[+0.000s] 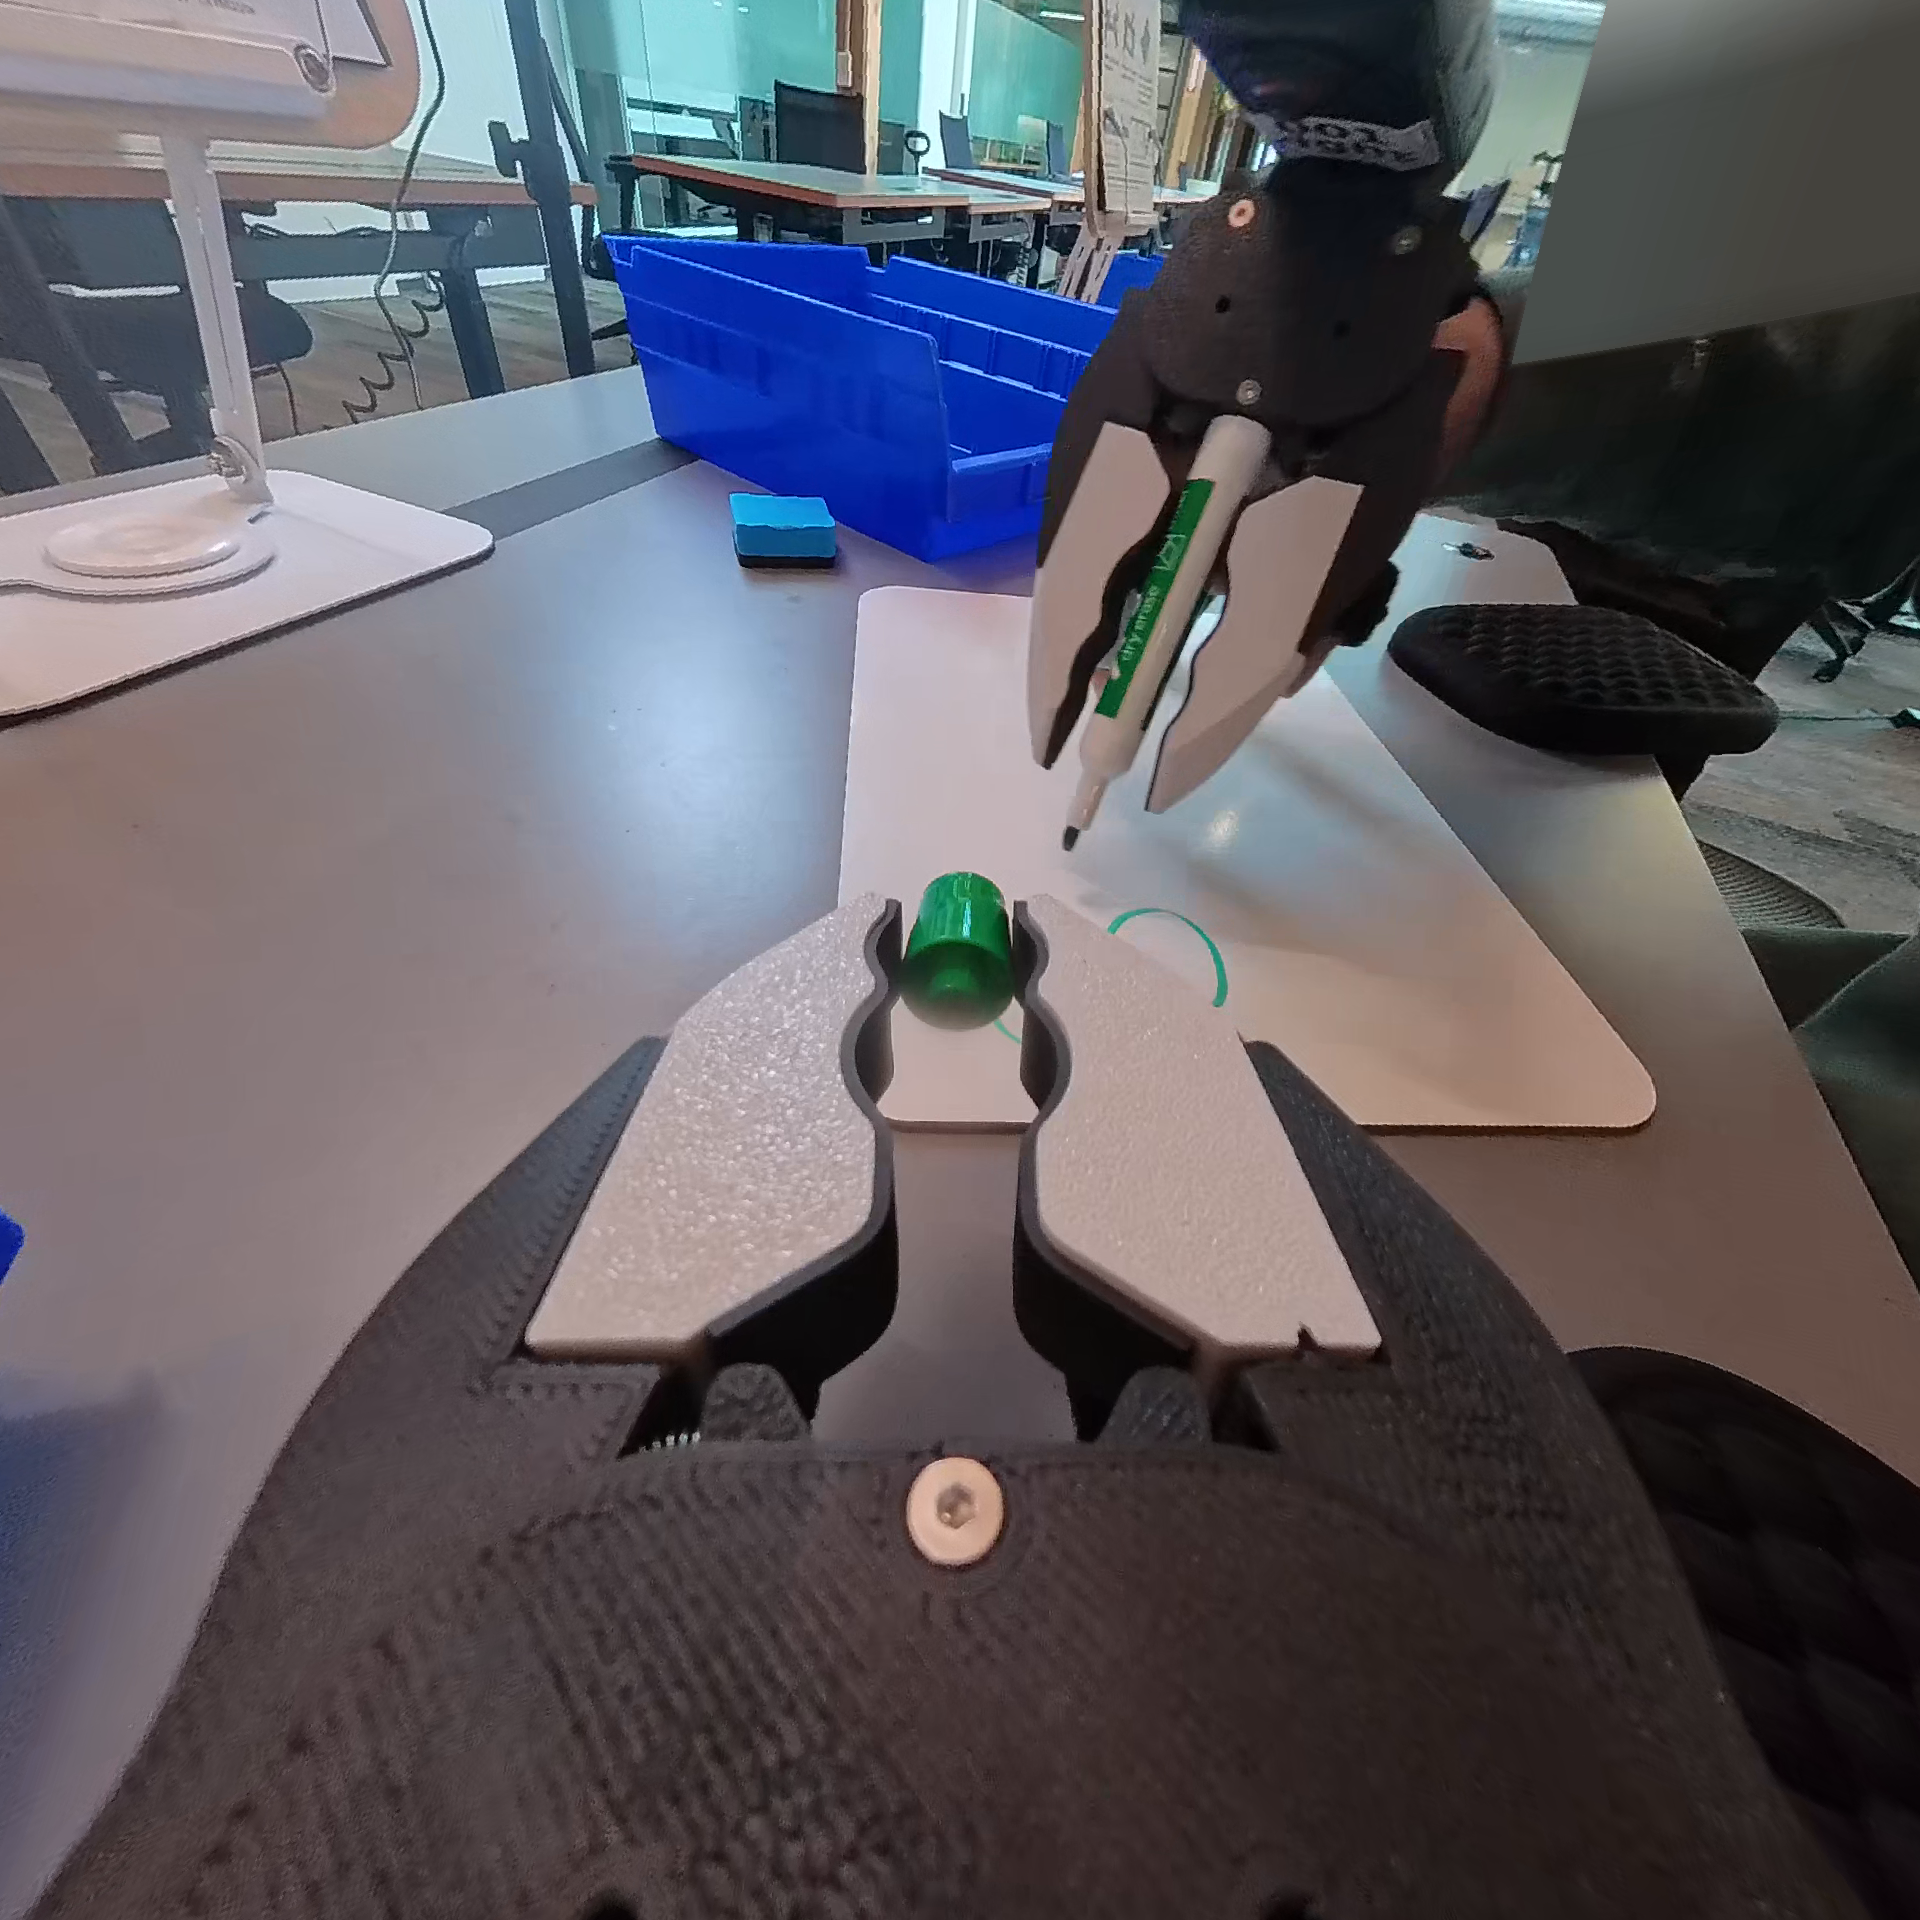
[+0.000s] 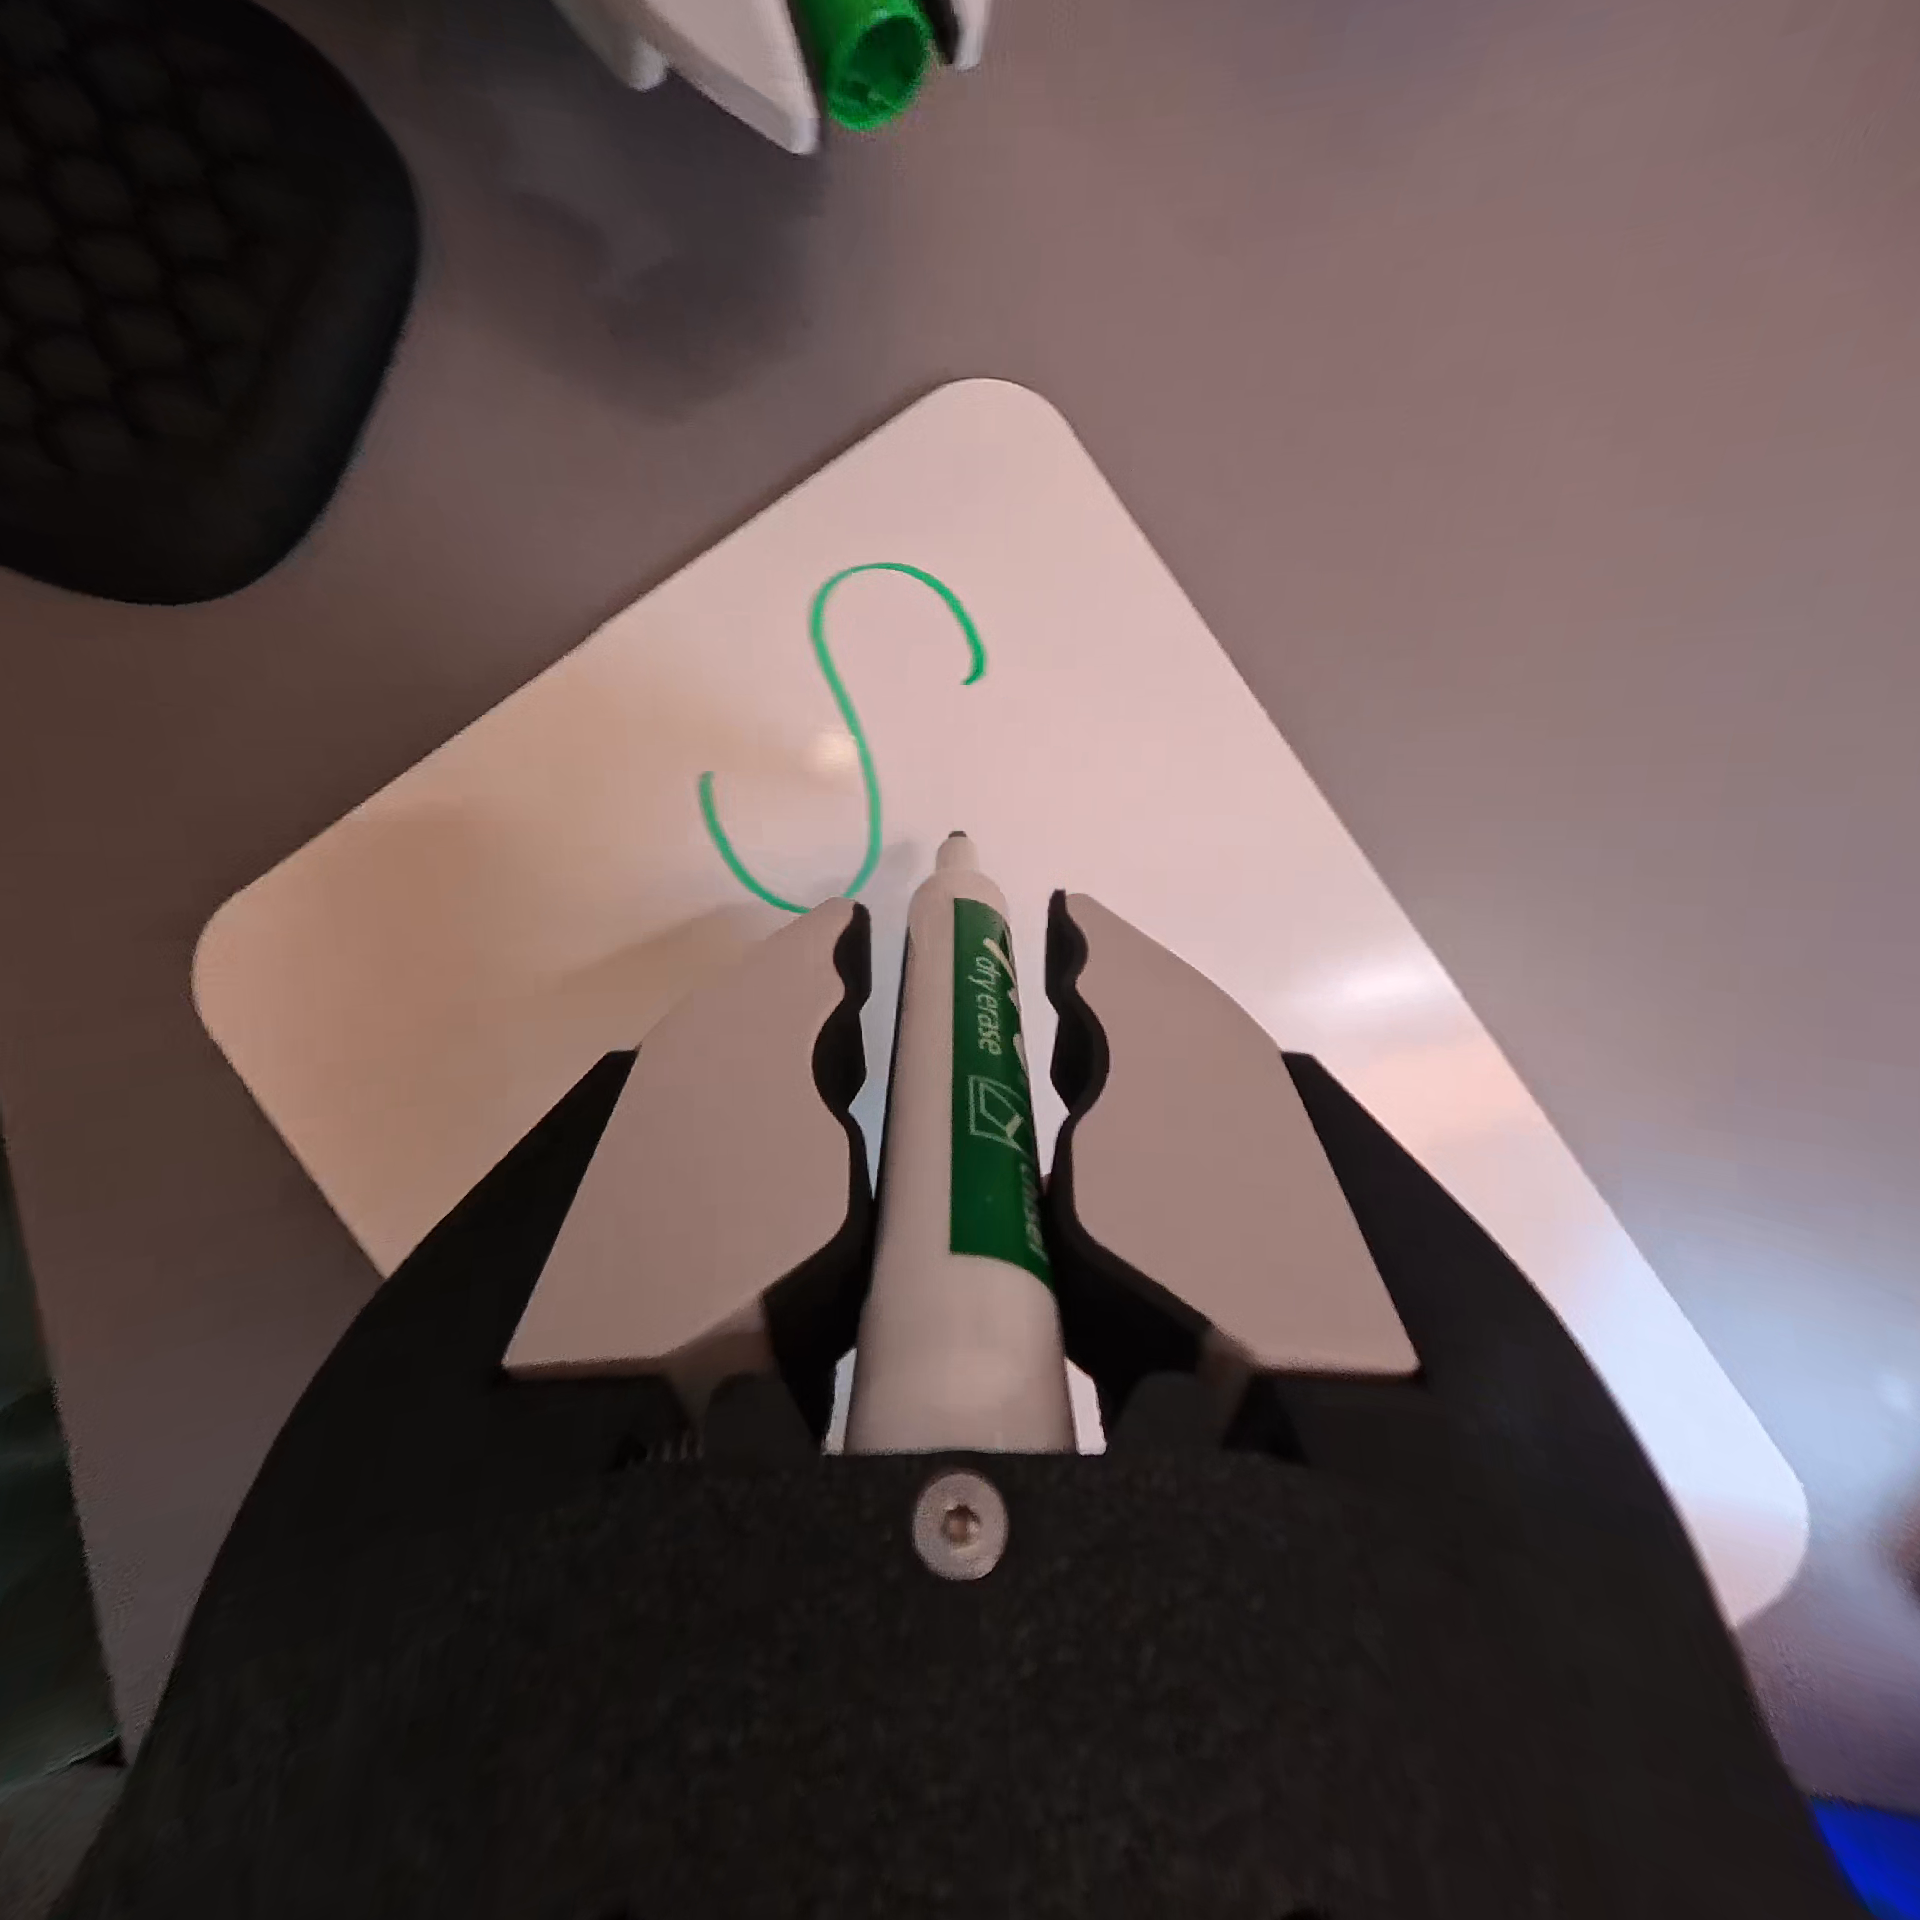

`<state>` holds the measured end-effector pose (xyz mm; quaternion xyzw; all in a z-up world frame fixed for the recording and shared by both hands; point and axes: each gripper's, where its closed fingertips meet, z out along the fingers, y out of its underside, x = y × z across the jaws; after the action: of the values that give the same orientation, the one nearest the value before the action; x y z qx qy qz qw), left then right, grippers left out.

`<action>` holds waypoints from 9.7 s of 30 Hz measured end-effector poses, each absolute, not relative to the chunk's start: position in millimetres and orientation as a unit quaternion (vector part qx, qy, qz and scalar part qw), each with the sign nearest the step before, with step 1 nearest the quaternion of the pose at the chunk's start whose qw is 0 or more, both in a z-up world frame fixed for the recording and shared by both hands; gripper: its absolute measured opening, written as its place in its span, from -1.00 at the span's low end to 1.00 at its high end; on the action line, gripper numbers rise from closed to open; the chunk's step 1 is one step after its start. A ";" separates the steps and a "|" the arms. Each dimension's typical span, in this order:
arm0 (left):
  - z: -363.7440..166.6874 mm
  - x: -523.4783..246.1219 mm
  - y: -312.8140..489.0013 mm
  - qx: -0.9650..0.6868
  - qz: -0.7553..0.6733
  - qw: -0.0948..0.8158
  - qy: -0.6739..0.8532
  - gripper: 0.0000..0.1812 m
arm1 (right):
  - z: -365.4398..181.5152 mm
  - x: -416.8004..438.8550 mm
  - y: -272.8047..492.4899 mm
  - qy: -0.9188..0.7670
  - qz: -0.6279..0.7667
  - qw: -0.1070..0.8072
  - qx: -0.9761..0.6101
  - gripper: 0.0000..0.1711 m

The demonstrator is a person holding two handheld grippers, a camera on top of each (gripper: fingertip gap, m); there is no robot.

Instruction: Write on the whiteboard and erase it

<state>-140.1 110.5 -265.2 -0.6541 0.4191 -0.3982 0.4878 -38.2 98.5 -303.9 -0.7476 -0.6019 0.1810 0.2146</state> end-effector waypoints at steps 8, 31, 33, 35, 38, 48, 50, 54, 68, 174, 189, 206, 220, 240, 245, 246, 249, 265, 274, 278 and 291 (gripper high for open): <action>-265.0 -140.9 111.3 -0.655 -0.398 0.489 0.417 -0.78 | -313.8 -41.6 124.3 -0.598 0.171 0.215 -0.753 -0.61; -265.6 -140.9 111.5 -0.655 -0.394 0.490 0.419 -0.78 | -308.8 -40.1 114.7 -0.597 0.177 0.221 -0.750 -0.61; -265.6 -140.7 111.0 -0.655 -0.394 0.489 0.420 -0.78 | -311.0 -46.5 119.4 -0.601 0.181 0.216 -0.748 -0.61; -265.7 -140.4 110.5 -0.655 -0.396 0.488 0.420 -0.78 | -313.1 -51.2 121.3 -0.605 0.182 0.213 -0.745 -0.61; -265.6 -140.2 110.1 -0.654 -0.397 0.487 0.420 -0.78 | -314.8 -55.9 121.4 -0.607 0.189 0.210 -0.743 -0.61; -265.8 -140.5 110.5 -0.656 -0.398 0.486 0.419 -0.78 | -319.2 -56.9 120.2 -0.610 0.189 0.205 -0.742 -0.61; -265.9 -140.6 110.4 -0.656 -0.398 0.486 0.419 -0.78 | -319.6 -53.0 121.3 -0.609 0.182 0.203 -0.745 -0.61; -266.0 -140.4 110.1 -0.656 -0.398 0.485 0.419 -0.78 | -319.9 -34.3 127.1 -0.602 0.160 0.200 -0.757 -0.61; -266.1 -139.9 109.5 -0.656 -0.397 0.484 0.421 -0.78 | -310.3 -7.4 134.9 -0.587 0.142 0.209 -0.769 -0.62; -267.1 -142.1 111.7 -0.661 -0.396 0.483 0.417 -0.78 | -318.5 67.7 129.5 -0.586 0.061 0.131 -0.797 -0.62; -267.7 -141.4 111.3 -0.662 -0.397 0.479 0.418 -0.78 | -311.5 66.0 161.3 -0.554 0.087 0.170 -0.810 -0.61; -267.9 -141.9 112.8 -0.664 -0.400 0.476 0.414 -0.78 | -318.9 87.8 127.9 -0.552 0.079 0.143 -0.818 -0.61; -268.3 -140.0 109.7 -0.662 -0.401 0.474 0.420 -0.78 | -319.0 91.6 143.4 -0.551 0.064 0.147 -0.819 -0.61; -267.9 -139.7 109.0 -0.662 -0.404 0.473 0.417 -0.78 | -313.5 98.9 170.7 -0.533 0.066 0.174 -0.825 -0.61; -267.8 -139.9 109.5 -0.663 -0.405 0.473 0.416 -0.78 | -313.4 99.4 173.2 -0.534 0.063 0.176 -0.825 -0.61; -267.9 -139.9 109.5 -0.663 -0.405 0.473 0.415 -0.78 | -313.7 99.0 173.7 -0.535 0.061 0.176 -0.824 -0.61; -267.9 -139.9 109.3 -0.663 -0.405 0.473 0.416 -0.78 | -313.4 98.3 174.6 -0.535 0.062 0.177 -0.823 -0.61; -268.0 -139.6 108.6 -0.662 -0.406 0.472 0.417 -0.78 | -313.4 100.6 173.6 -0.533 0.063 0.180 -0.824 -0.61; -268.3 -139.2 107.8 -0.662 -0.405 0.472 0.418 -0.78 | -313.4 96.5 174.0 -0.539 0.064 0.179 -0.821 -0.61; -268.2 -139.2 107.7 -0.662 -0.405 0.472 0.418 -0.78 | -314.1 94.9 174.1 -0.543 0.062 0.179 -0.818 -0.61; -268.1 -139.2 107.4 -0.662 -0.405 0.471 0.419 -0.78 | -314.5 87.5 177.8 -0.548 0.067 0.180 -0.814 -0.61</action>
<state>-139.2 107.4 -268.1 -0.6623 0.4187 -0.4052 0.4711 87.5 177.8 -314.5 -0.8142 -0.5480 0.0667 0.1797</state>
